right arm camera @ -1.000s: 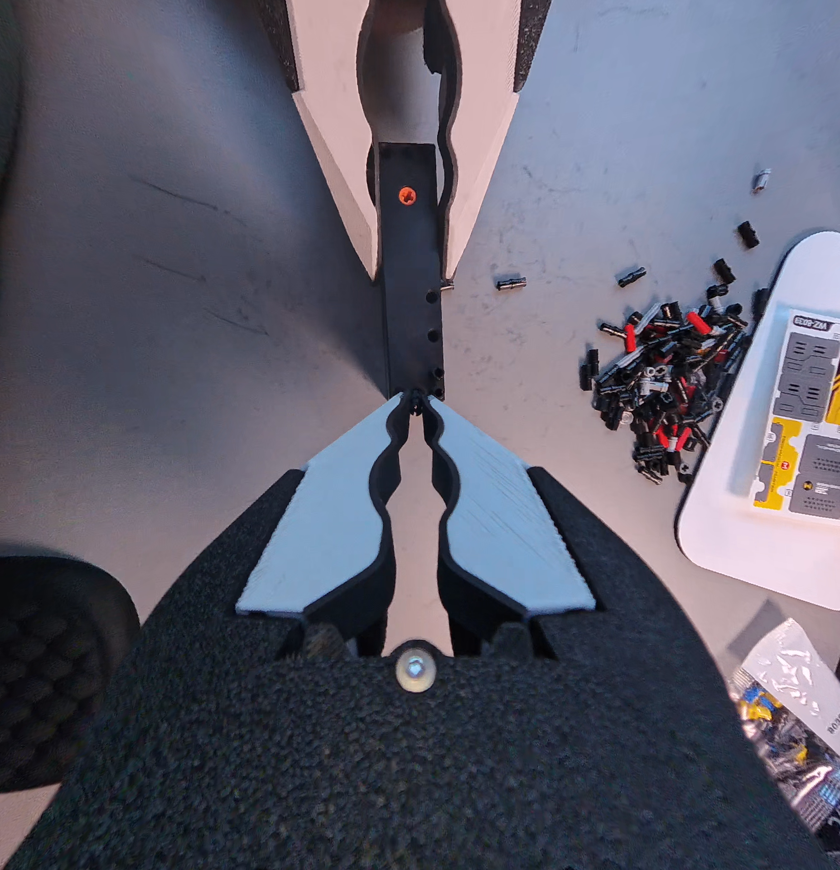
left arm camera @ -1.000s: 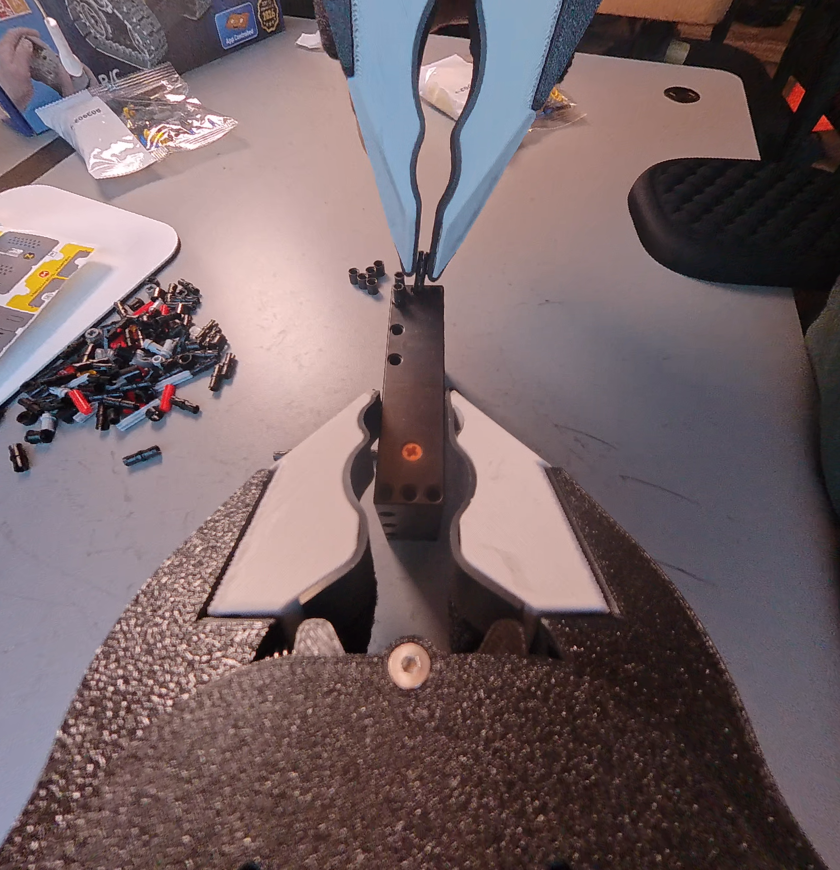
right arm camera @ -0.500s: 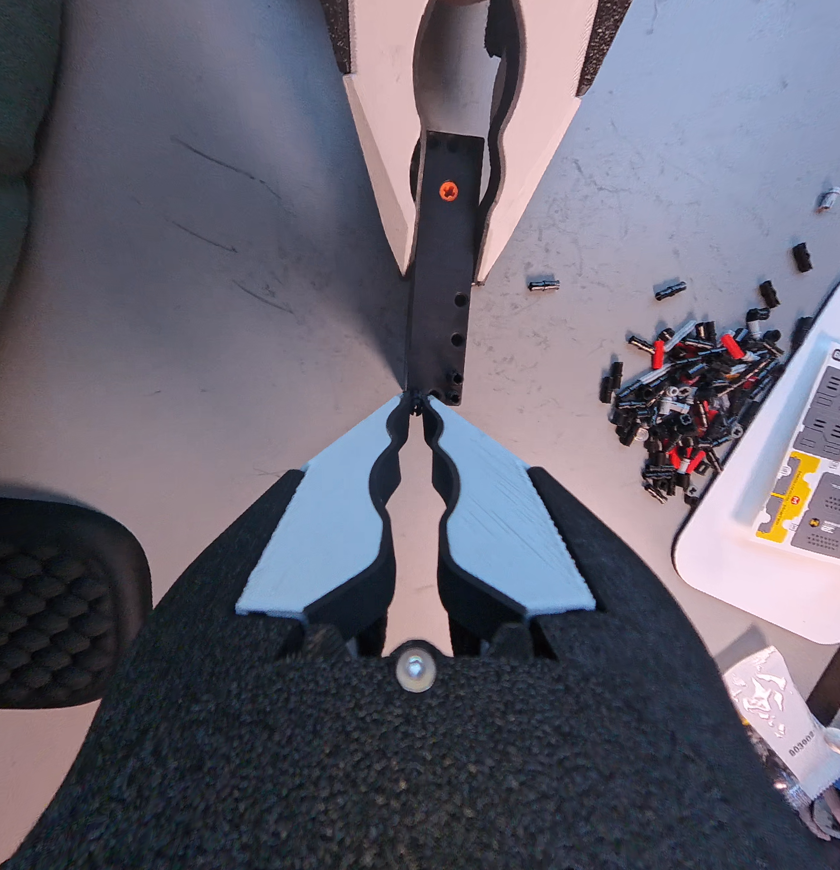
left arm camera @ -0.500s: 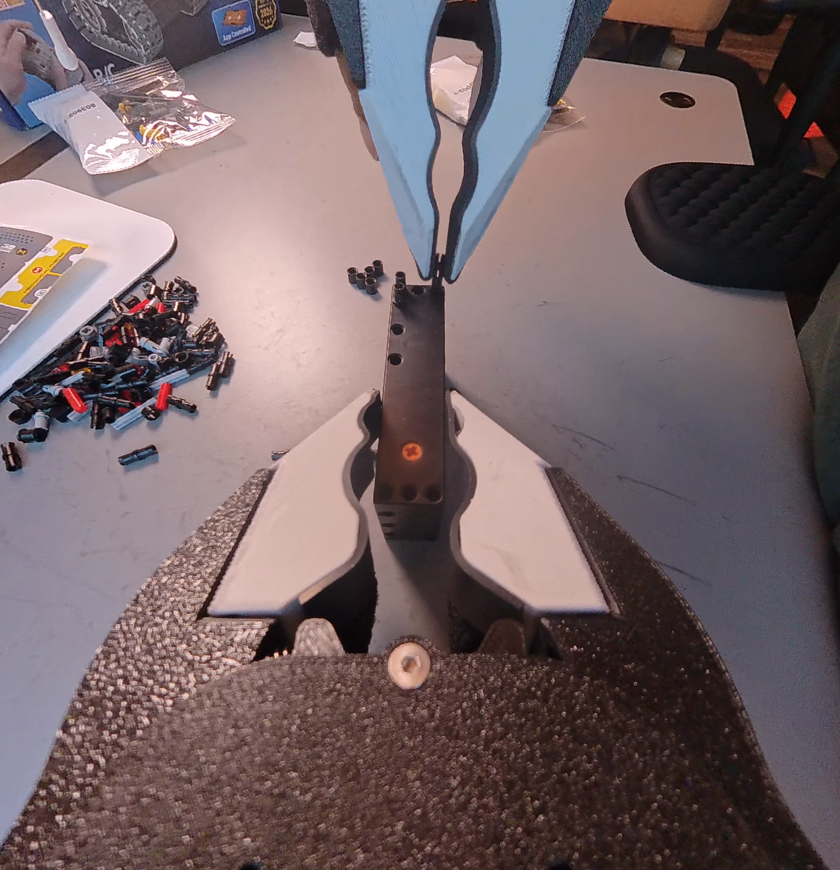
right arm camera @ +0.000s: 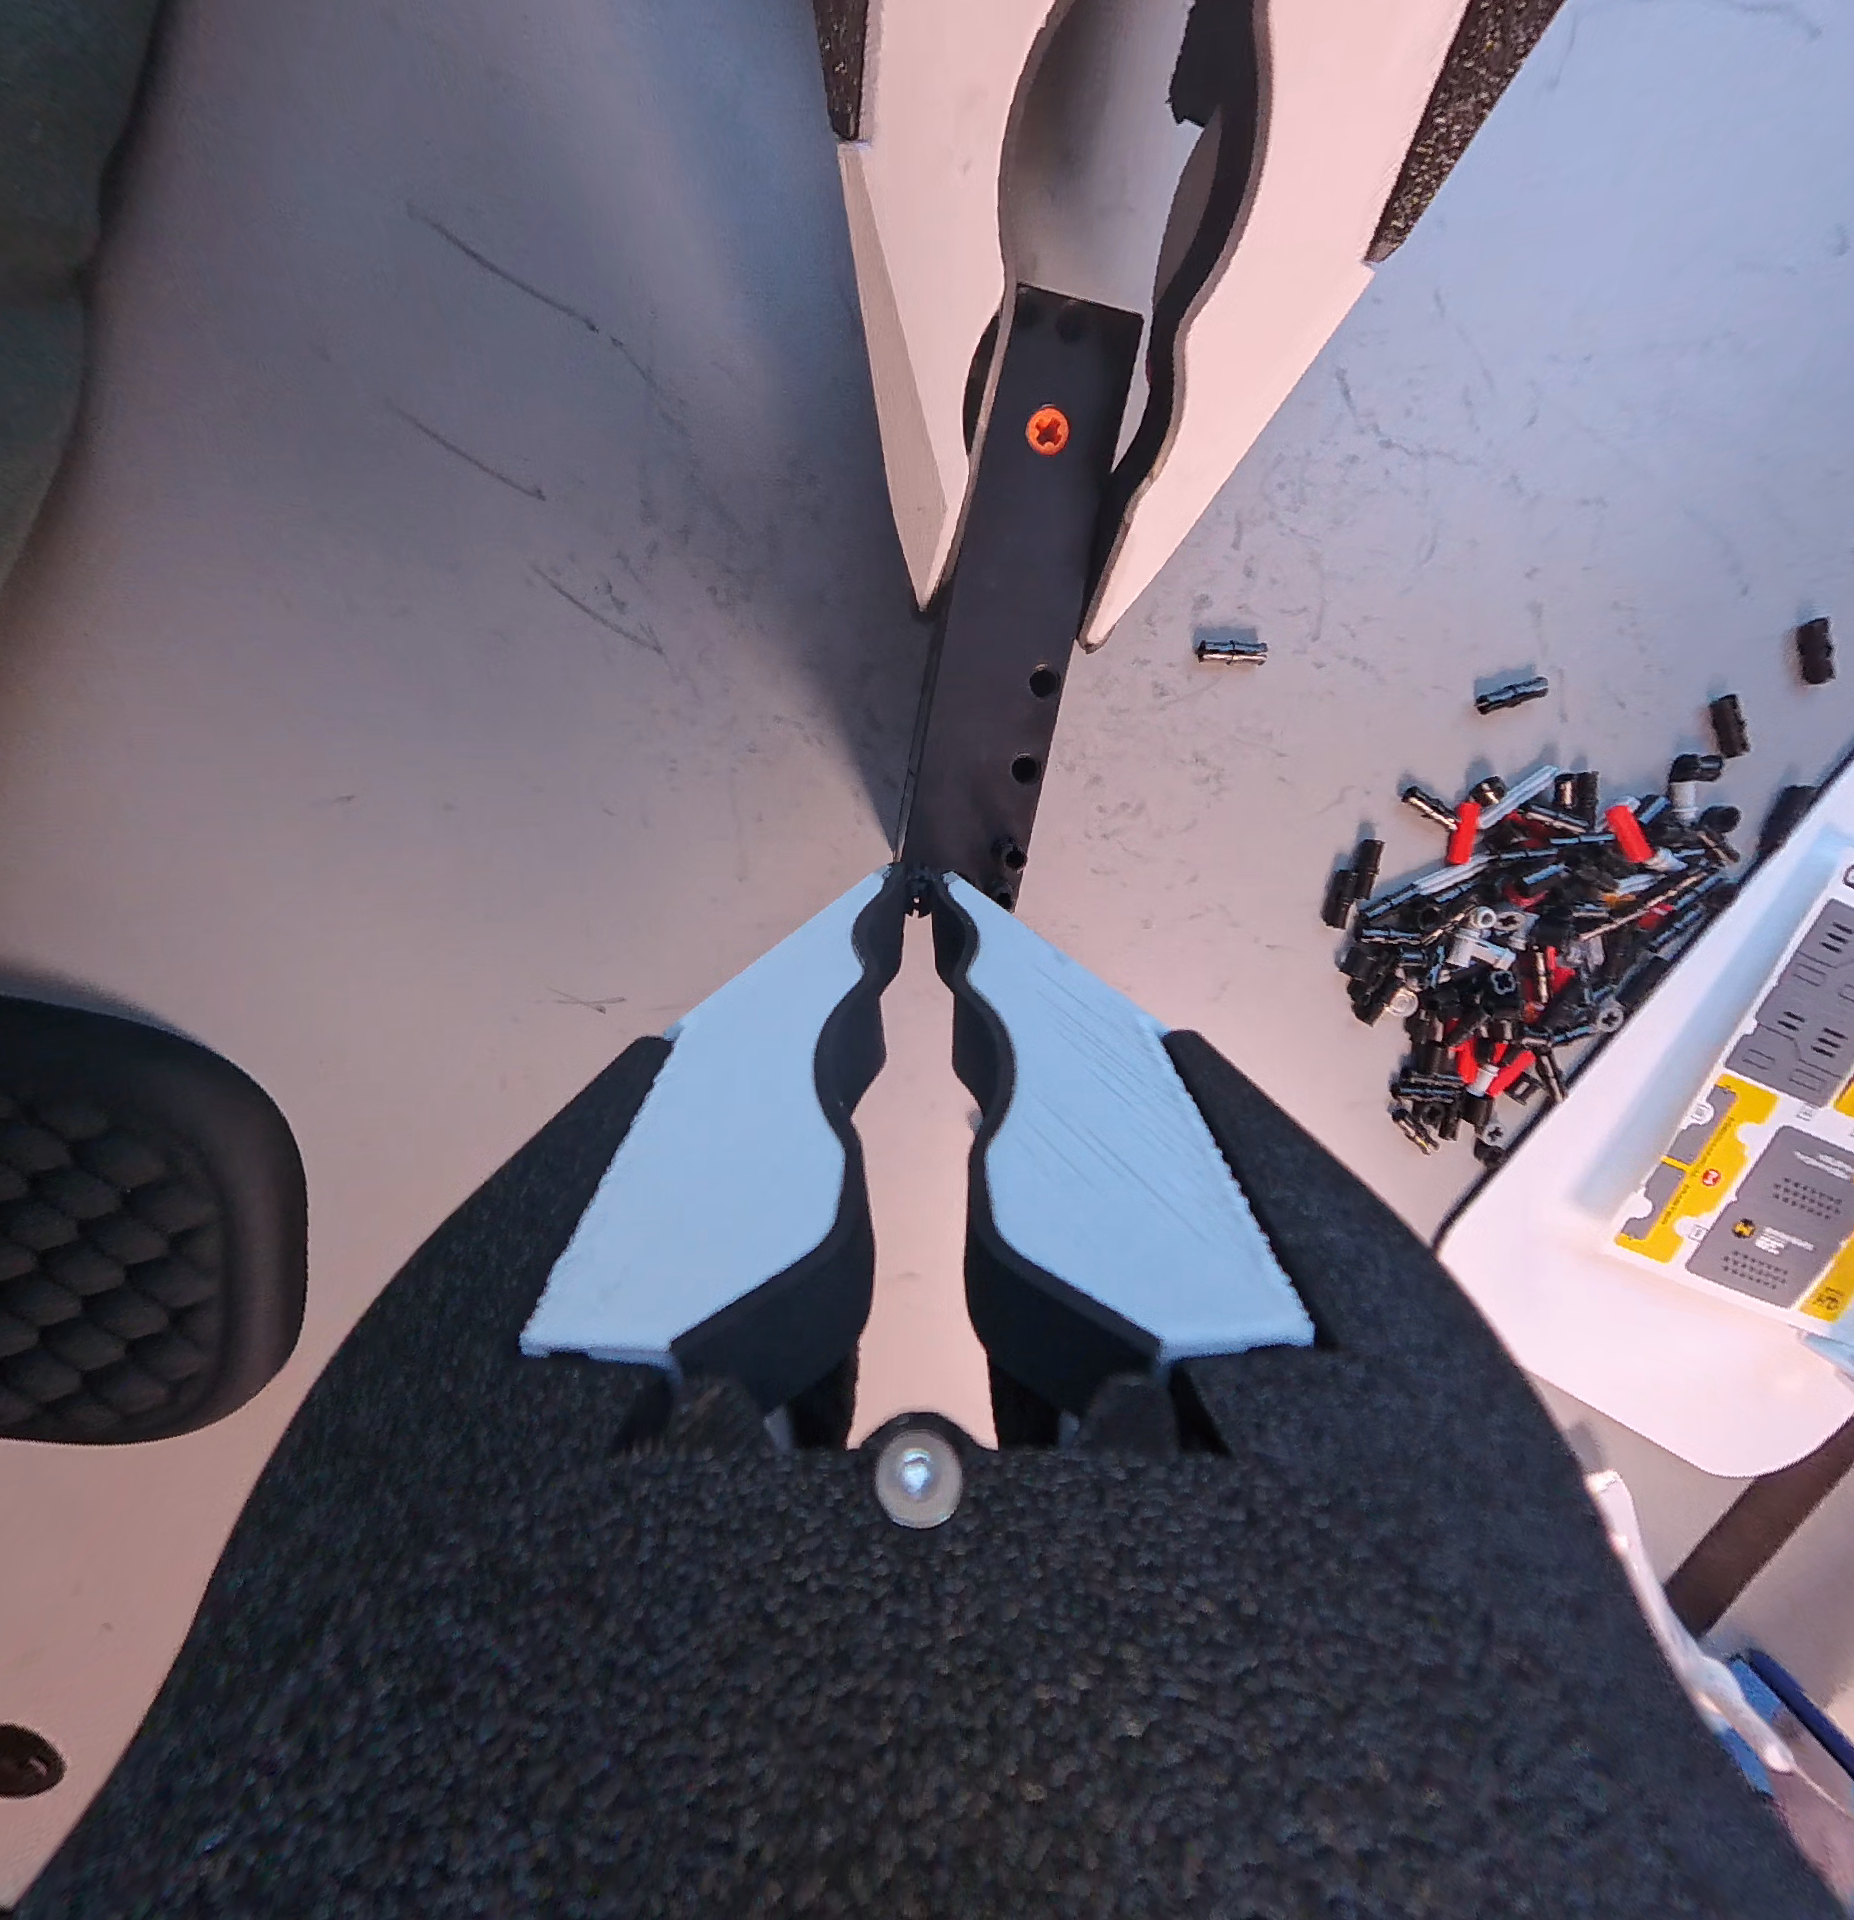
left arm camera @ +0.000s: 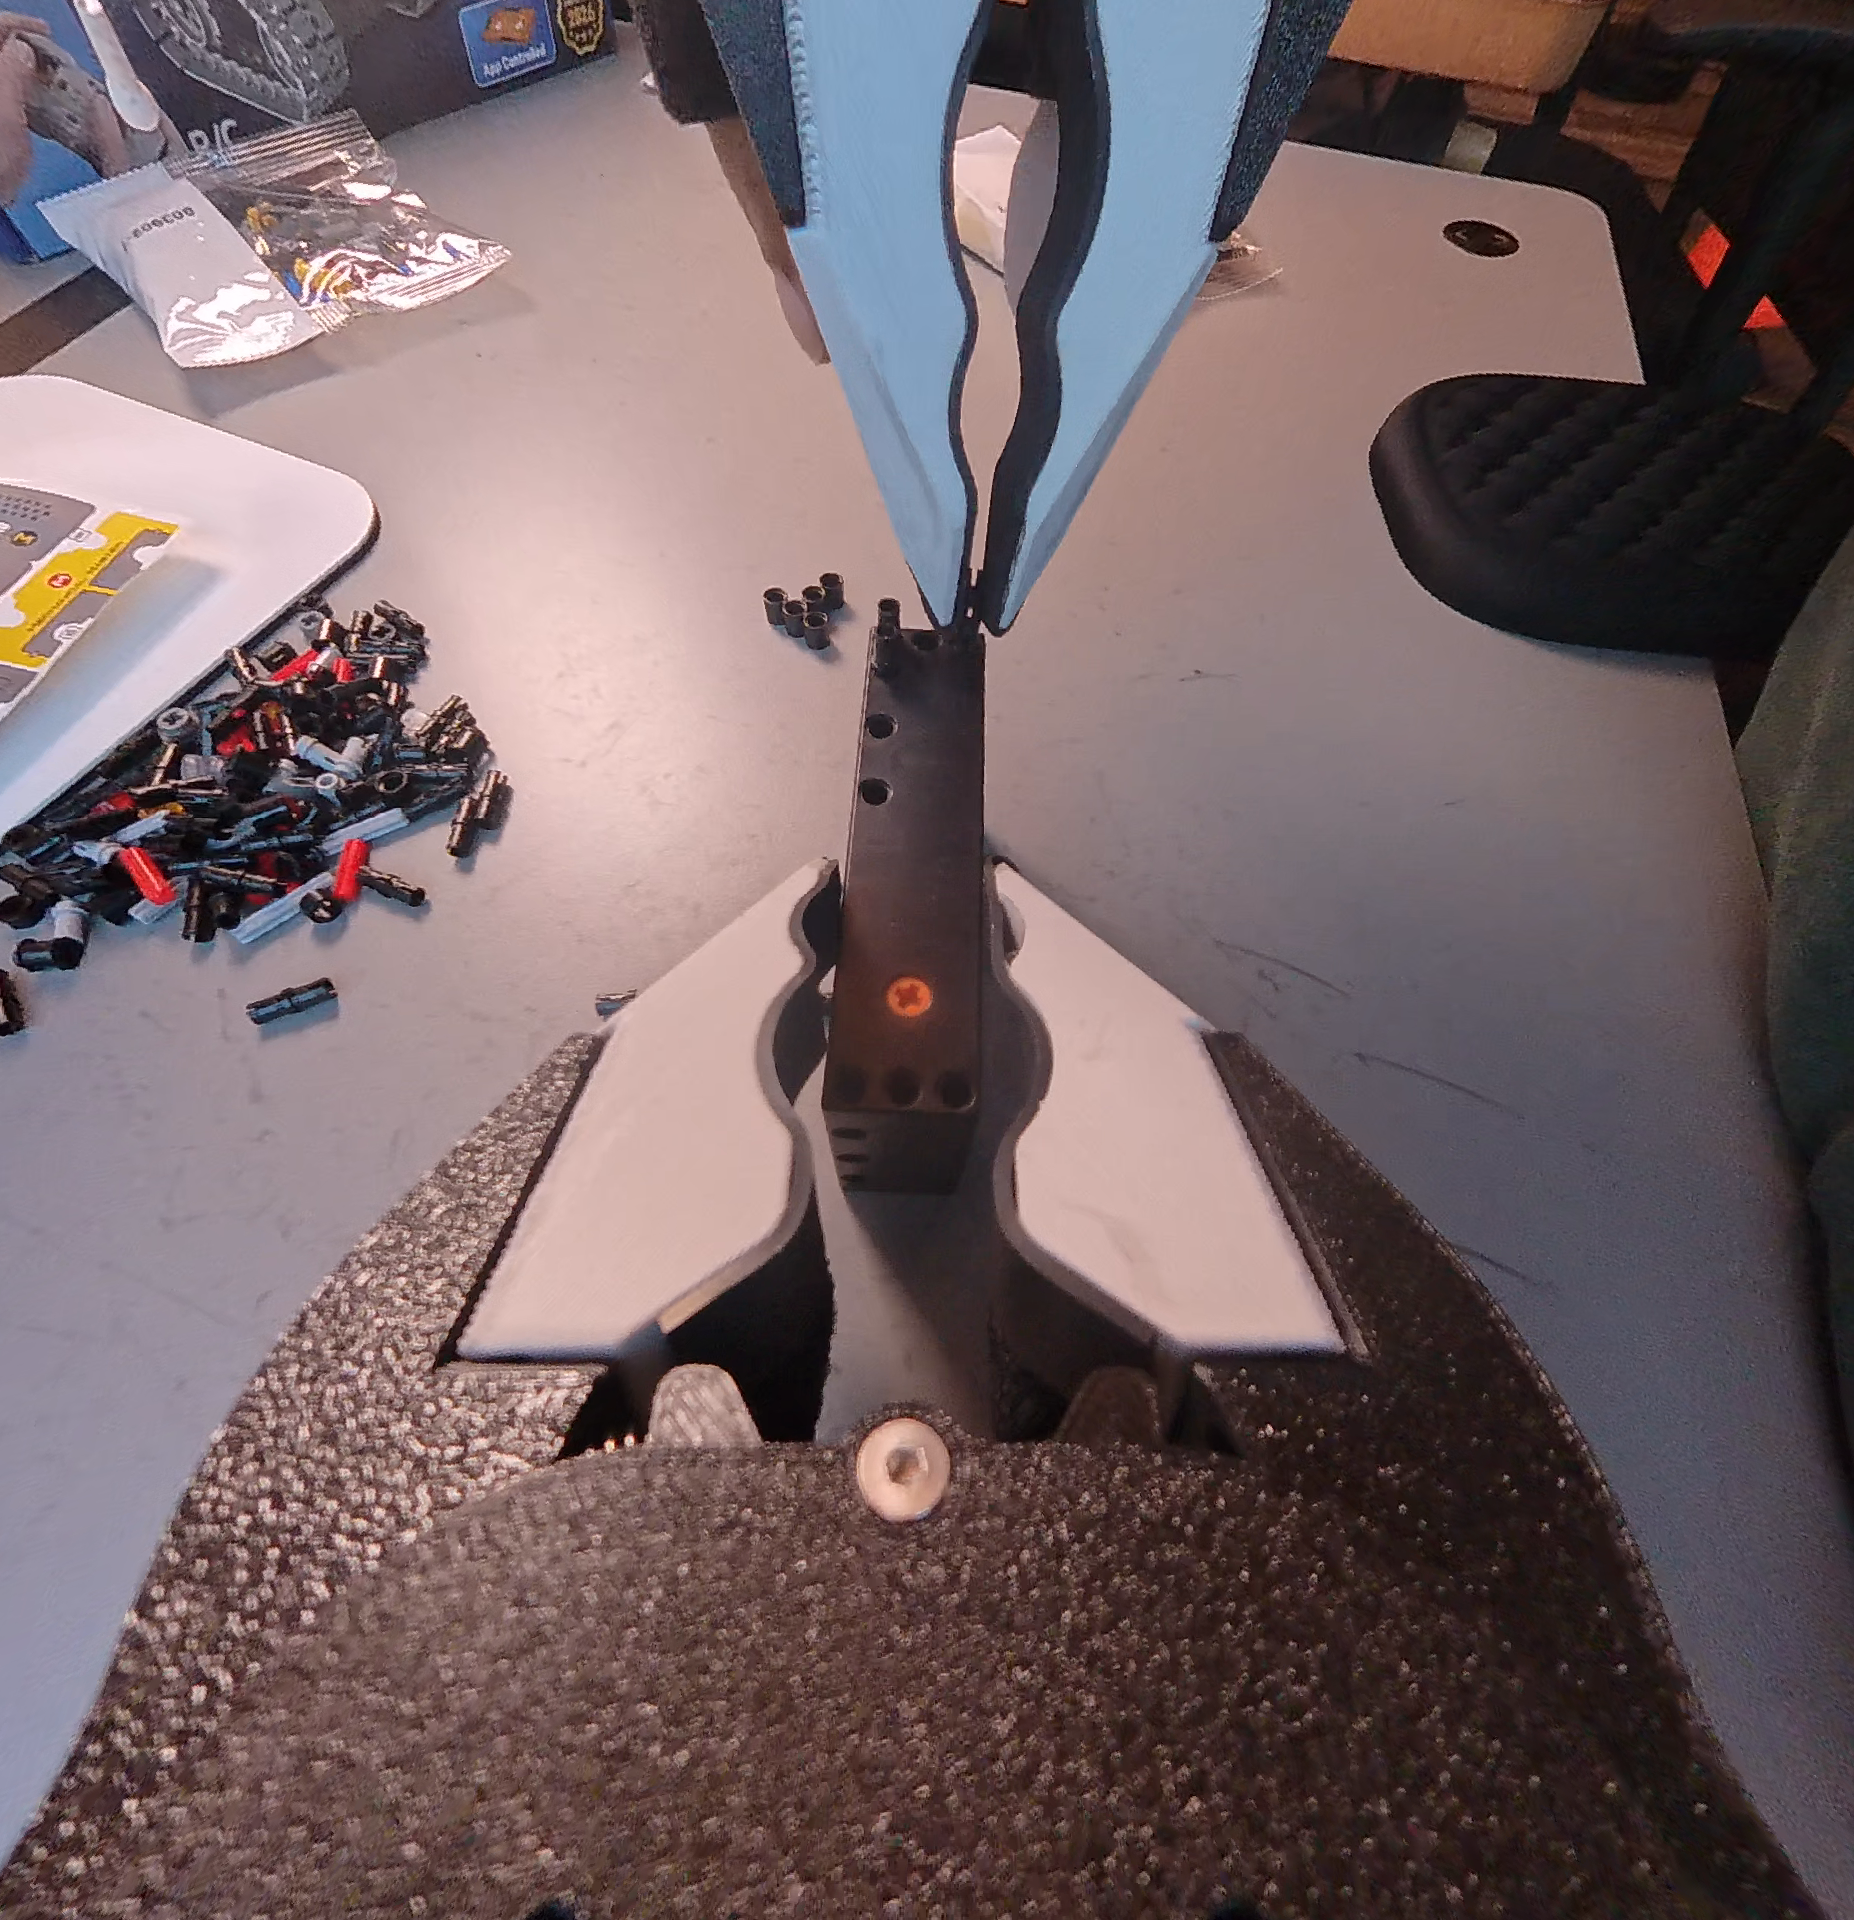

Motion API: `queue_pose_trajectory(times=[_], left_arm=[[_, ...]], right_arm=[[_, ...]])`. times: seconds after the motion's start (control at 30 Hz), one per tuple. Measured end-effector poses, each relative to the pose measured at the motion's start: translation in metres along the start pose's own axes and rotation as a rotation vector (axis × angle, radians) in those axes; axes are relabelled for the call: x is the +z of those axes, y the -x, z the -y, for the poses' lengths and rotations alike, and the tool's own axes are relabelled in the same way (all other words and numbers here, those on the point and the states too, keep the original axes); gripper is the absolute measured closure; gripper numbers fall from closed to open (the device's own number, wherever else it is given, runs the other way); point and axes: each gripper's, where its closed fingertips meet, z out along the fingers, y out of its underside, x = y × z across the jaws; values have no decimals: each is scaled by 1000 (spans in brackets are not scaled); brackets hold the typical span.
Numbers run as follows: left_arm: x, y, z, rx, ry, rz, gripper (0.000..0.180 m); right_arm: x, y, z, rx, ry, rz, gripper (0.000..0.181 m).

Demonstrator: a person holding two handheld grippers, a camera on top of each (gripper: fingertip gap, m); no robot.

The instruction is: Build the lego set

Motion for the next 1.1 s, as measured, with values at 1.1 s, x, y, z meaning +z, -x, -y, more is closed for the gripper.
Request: queue_pose_trajectory(times=[1.1], left_arm=[[0, 0, 0, 8, 0, 9, 153]], right_arm=[[-24, -15, 21, 160, -407, -73, 179]])
